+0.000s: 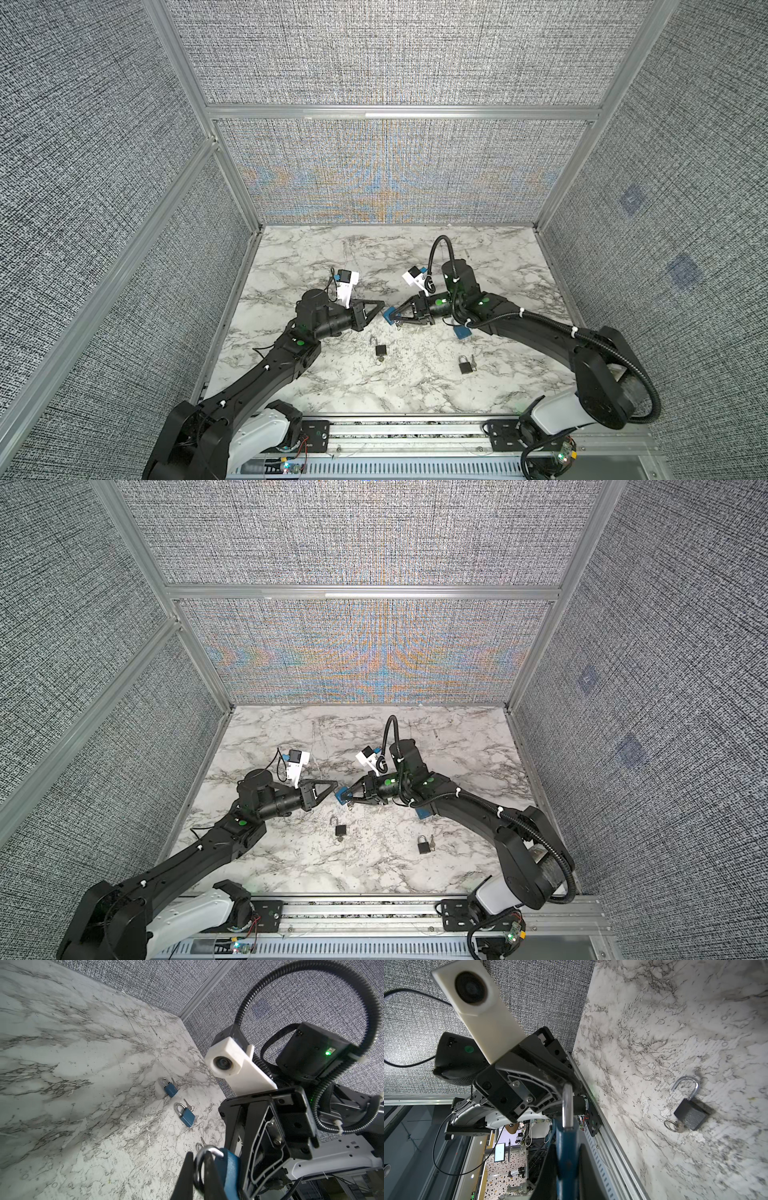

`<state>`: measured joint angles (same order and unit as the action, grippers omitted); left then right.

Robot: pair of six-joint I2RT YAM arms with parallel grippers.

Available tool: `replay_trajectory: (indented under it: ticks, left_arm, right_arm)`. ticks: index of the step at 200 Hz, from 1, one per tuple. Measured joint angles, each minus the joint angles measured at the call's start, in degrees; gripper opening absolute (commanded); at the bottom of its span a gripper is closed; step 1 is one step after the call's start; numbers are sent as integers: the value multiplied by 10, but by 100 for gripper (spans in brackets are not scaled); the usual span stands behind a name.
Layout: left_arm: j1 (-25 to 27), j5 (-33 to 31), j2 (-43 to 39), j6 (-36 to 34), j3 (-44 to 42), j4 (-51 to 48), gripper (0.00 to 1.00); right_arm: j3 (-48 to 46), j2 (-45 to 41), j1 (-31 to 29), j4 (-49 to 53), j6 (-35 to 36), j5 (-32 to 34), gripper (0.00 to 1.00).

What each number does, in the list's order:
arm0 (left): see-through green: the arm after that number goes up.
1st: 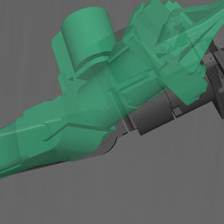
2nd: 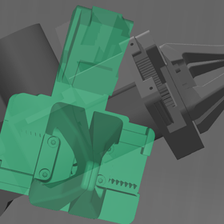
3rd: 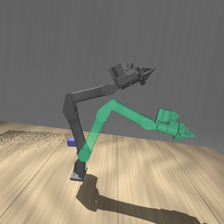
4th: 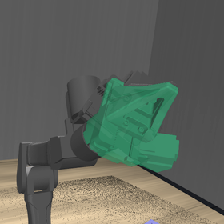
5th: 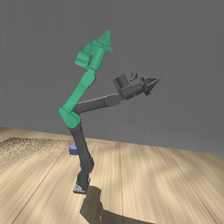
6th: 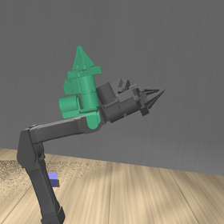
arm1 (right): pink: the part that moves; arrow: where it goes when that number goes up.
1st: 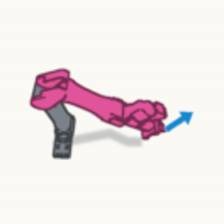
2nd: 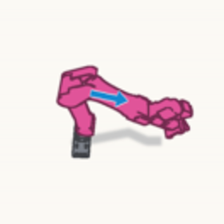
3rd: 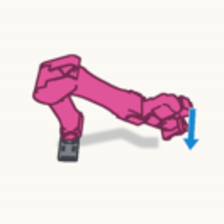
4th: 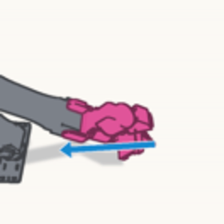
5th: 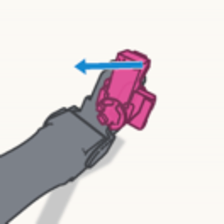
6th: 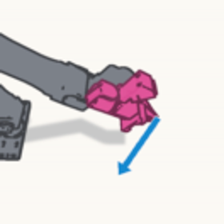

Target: Lock with the key

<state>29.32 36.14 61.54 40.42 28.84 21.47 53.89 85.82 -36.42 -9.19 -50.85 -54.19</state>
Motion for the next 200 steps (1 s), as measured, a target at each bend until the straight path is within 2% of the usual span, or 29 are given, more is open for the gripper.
replay_trajectory:
  ticks: [5,19,27,52,79,109,200]
  left_arm:
    - [0,0,3,-2,5,-5,0]
    - [-1,8,16,-12,22,-20,10]
    - [-3,18,23,-13,31,-29,21]
    - [-11,71,38,-4,47,-53,35]
    - [-21,119,45,-5,51,-73,35]
    - [-26,147,46,-5,53,-79,30]
    - [-45,180,48,30,45,-46,30]
  right_arm:
    - [-1,-1,0,0,7,2,0]
    - [-5,-7,-3,6,27,16,0]
    - [-5,-12,-7,18,39,28,0]
    - [-26,-27,-18,14,79,63,0]
    - [-46,-38,-18,-4,94,75,0]
    - [-52,-45,-18,-19,102,85,0]
    - [-55,-47,-28,-38,102,87,0]
